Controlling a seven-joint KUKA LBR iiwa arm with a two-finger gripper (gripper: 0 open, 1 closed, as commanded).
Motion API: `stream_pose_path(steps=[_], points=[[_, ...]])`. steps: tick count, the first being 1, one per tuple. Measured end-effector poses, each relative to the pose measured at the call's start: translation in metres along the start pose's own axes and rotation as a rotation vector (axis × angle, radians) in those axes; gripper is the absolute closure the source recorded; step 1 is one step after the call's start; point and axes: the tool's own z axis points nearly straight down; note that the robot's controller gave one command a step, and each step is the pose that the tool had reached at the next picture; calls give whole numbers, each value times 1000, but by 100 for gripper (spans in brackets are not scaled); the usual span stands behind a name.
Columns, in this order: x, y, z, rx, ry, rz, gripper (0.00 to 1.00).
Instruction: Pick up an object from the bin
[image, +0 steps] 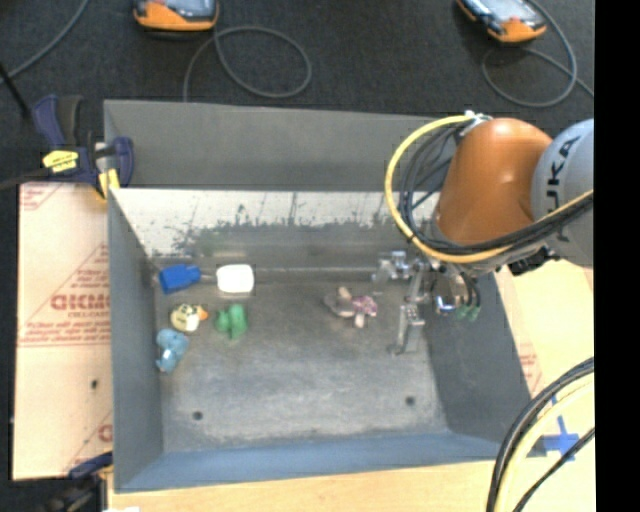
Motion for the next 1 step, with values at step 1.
stream_pose_path(steps=[1], points=[[-1,0,-5,1,-8,-1,0]])
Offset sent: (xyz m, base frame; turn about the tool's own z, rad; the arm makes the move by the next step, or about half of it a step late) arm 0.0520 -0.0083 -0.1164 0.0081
